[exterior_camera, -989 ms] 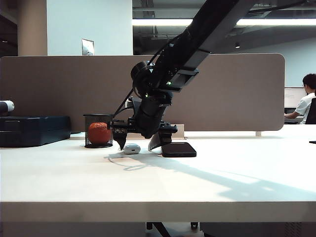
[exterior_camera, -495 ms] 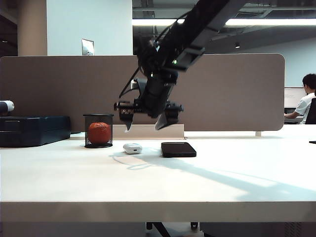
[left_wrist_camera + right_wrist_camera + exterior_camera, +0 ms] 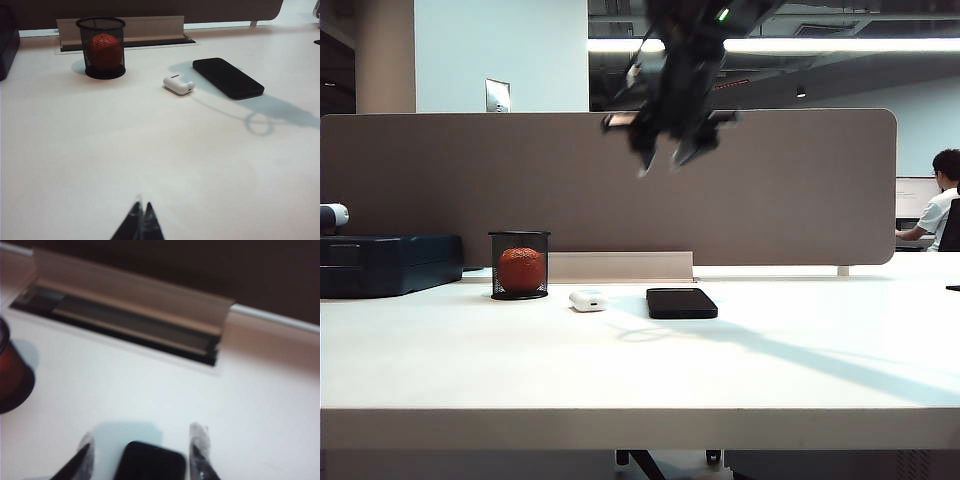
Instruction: Find the wireless headphone case on the desktop and place it on the left side of the phone.
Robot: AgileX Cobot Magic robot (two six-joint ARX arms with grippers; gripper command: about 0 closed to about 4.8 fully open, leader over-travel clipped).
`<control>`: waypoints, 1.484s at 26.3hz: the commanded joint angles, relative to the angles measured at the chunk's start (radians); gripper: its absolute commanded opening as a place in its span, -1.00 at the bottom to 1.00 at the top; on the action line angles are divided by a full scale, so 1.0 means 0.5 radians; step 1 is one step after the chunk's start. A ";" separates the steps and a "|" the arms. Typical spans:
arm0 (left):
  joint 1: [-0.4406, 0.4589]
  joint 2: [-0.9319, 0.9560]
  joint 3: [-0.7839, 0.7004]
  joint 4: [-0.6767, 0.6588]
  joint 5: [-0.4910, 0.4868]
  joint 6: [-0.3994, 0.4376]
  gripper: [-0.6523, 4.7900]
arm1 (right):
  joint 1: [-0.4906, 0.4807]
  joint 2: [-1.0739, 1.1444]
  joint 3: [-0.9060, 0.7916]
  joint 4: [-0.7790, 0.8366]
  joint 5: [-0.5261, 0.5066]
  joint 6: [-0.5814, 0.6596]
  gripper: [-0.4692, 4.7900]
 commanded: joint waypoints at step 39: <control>-0.001 0.002 0.004 0.006 -0.064 -0.005 -0.78 | -1.135 -2.704 -2.059 -0.442 -0.849 0.072 -0.85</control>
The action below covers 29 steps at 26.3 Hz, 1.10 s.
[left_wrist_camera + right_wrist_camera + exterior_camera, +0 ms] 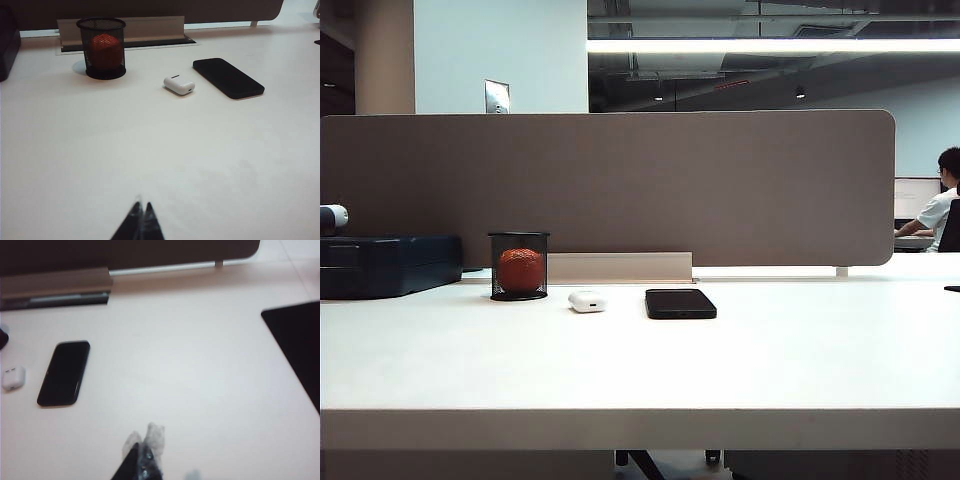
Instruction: Find the wireless headphone case on the desktop and place it on the left side of the phone.
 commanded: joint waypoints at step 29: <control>-0.002 0.002 0.000 0.321 -0.471 -0.005 -0.78 | 0.056 -1.714 -2.125 1.175 0.096 -0.079 -0.85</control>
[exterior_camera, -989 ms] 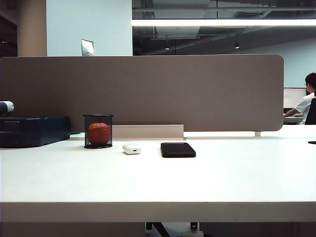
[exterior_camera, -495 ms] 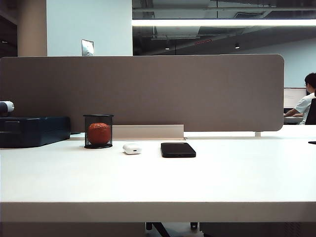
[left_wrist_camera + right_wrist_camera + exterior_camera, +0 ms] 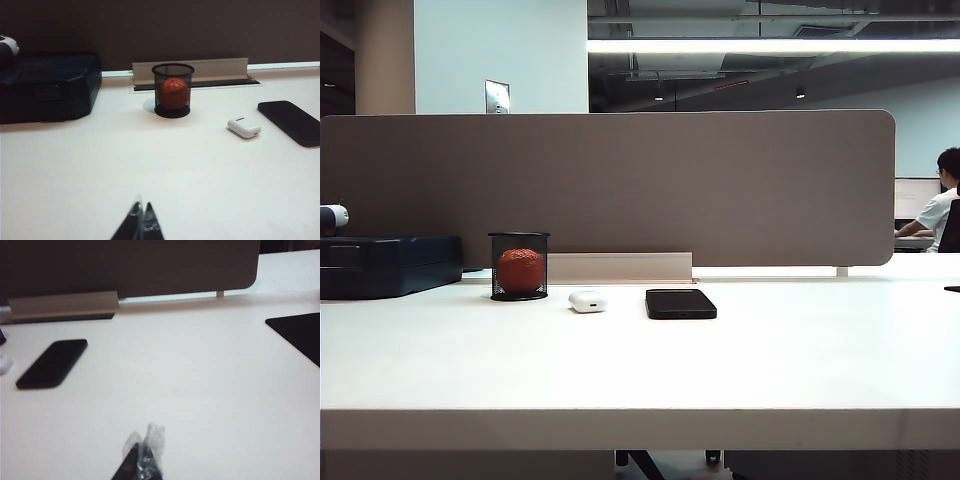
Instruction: Find the wireless headphone case on the desktop and place it on the left side of the phone.
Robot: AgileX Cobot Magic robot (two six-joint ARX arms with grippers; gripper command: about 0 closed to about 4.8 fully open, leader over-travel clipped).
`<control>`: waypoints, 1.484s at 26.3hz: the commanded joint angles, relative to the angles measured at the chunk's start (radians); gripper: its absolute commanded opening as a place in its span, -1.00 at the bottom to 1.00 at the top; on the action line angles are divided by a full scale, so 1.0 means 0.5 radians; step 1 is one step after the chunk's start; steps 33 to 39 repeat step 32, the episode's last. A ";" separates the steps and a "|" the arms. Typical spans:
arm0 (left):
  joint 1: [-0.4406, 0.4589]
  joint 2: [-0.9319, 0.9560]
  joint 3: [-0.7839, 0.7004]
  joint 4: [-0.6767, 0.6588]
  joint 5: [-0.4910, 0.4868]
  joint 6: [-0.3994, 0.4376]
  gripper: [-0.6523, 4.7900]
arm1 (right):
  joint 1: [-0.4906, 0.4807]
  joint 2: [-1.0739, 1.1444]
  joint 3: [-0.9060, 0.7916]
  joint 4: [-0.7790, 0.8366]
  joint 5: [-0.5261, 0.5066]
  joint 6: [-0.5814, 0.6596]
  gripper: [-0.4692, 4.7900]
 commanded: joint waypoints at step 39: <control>-0.002 0.002 0.002 0.013 -0.005 0.008 -0.78 | 0.002 -0.002 -0.029 -0.064 0.111 -0.240 -0.84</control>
